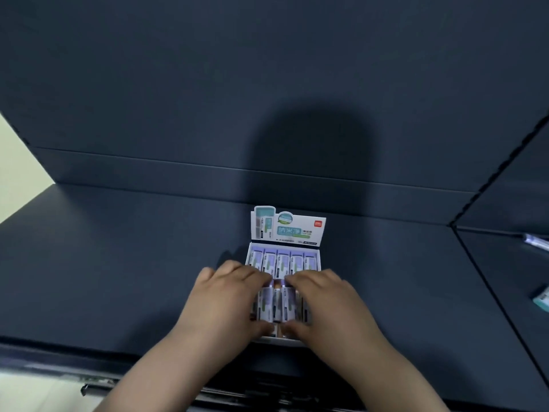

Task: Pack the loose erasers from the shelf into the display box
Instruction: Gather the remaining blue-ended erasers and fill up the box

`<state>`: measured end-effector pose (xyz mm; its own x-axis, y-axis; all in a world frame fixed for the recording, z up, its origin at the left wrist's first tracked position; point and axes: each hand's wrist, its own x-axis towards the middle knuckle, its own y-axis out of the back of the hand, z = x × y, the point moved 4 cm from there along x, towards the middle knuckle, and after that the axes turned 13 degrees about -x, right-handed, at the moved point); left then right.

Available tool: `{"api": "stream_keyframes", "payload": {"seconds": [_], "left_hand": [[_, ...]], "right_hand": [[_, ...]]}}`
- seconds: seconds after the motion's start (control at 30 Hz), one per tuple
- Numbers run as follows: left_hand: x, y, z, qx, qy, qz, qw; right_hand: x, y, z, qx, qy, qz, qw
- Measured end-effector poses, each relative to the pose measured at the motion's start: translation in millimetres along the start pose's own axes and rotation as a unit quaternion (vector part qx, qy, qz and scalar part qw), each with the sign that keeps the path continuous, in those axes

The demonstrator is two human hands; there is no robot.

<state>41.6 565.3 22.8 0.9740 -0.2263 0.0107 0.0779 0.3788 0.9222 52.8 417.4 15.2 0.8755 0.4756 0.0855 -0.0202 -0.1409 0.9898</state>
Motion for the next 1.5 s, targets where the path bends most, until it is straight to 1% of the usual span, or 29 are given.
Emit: {"api": "stream_keyframes", "payload": {"seconds": [0.17, 0.23, 0.43, 0.57, 0.67, 0.83, 0.93, 1.03, 1.17, 1.23, 1.33, 1.5], "left_hand": [[8.9, -5.1, -5.5, 0.016, -0.007, -0.016, 1.000], [11.0, -6.3, -6.2, 0.019, -0.014, -0.014, 1.000], [10.0, -11.1, -7.9, 0.031, -0.038, -0.007, 0.999], [7.3, -9.5, -10.6, 0.015, -0.054, -0.007, 0.998], [5.8, -6.9, -10.9, 0.006, -0.066, -0.010, 0.998], [5.5, -8.6, -7.3, 0.047, -0.075, -0.013, 0.996], [3.2, -11.1, -9.2, 0.047, -0.075, -0.003, 0.996], [0.9, -11.1, -12.5, 0.028, -0.080, 0.004, 0.996], [0.5, -7.0, -13.0, 0.007, -0.093, 0.004, 0.996], [-0.9, -3.7, -9.8, 0.008, -0.099, 0.010, 0.995], [-5.2, 2.2, 1.8, -0.003, -0.117, 0.035, 0.993], [-9.5, 2.6, 38.7, -0.019, -0.154, 0.053, 0.986]], "right_hand": [[9.9, -8.5, -5.8, -0.061, -0.002, -0.007, 0.998], [11.3, -11.5, -7.1, -0.068, -0.008, -0.007, 0.998], [10.5, -16.7, -7.4, -0.060, -0.021, -0.007, 0.998], [5.6, -20.1, -3.1, -0.023, -0.035, -0.017, 0.999], [4.6, -22.2, -2.7, -0.007, -0.040, -0.007, 0.999], [7.1, -25.8, -1.0, 0.013, -0.052, -0.002, 0.999], [7.0, -26.6, 1.9, 0.021, -0.058, -0.001, 0.998], [6.4, -25.7, 1.2, 0.012, -0.058, -0.004, 0.998], [3.8, -20.6, -1.8, -0.039, -0.052, -0.001, 0.998], [-0.7, -16.9, -2.6, -0.040, -0.057, 0.007, 0.998], [-11.9, -6.6, -1.1, 0.003, -0.071, 0.040, 0.997], [-39.3, 13.9, 12.3, 0.030, -0.084, 0.072, 0.993]]}}
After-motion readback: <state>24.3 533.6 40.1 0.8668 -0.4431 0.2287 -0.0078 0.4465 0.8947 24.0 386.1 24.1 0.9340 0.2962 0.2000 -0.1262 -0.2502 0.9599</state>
